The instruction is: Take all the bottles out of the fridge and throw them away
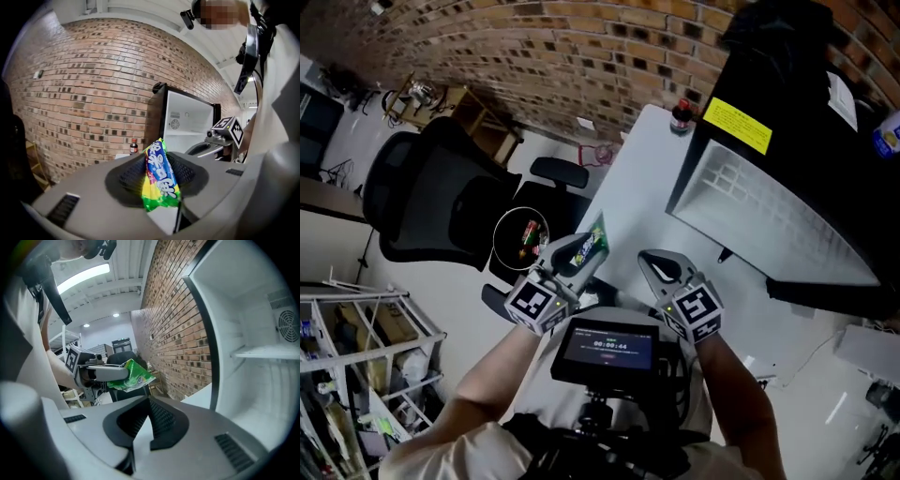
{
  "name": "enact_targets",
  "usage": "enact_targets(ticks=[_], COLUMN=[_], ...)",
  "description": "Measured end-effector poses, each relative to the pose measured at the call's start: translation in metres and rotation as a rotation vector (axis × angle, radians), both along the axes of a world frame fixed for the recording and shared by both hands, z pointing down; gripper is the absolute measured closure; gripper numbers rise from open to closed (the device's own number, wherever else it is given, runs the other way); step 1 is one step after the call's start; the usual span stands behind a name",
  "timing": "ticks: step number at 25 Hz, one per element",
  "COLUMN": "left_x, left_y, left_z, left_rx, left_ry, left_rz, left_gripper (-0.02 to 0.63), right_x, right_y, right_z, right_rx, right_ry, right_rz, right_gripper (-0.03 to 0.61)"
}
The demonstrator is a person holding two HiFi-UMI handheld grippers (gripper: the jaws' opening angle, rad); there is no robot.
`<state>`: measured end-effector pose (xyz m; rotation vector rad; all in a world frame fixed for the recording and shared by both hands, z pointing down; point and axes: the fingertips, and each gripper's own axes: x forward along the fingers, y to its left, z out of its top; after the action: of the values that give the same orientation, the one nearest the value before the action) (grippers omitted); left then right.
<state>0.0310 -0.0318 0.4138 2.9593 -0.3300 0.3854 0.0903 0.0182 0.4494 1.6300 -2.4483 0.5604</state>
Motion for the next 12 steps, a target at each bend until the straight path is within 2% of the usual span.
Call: enact_targets(ticks=[2,6,12], left_x=[-0.017,-0.049,-0.109], left_y=[-0.014,-0.045,-0.099], left_z=[0.008,0.024,0.07], left_rx=[0.007,-0.031,-0.02], left_ry=[-0.009,-0.063,-0.148], left_rz=[-0.058,-0.168,-0.271], left_gripper=[0.476,0.476,0.476], right_x=[-0.009,-0.027,-0.052], right_y=[-0.011,-0.031,-0.056], right_z=[0.0,-0.001,0.004], right_rx=[-0.005,-0.011,-0.027], right_ry=[0.003,0.011,0.01], right_rz=[-0.041,-0.102,-0.167], right_gripper=[0.577,0.577,0.577])
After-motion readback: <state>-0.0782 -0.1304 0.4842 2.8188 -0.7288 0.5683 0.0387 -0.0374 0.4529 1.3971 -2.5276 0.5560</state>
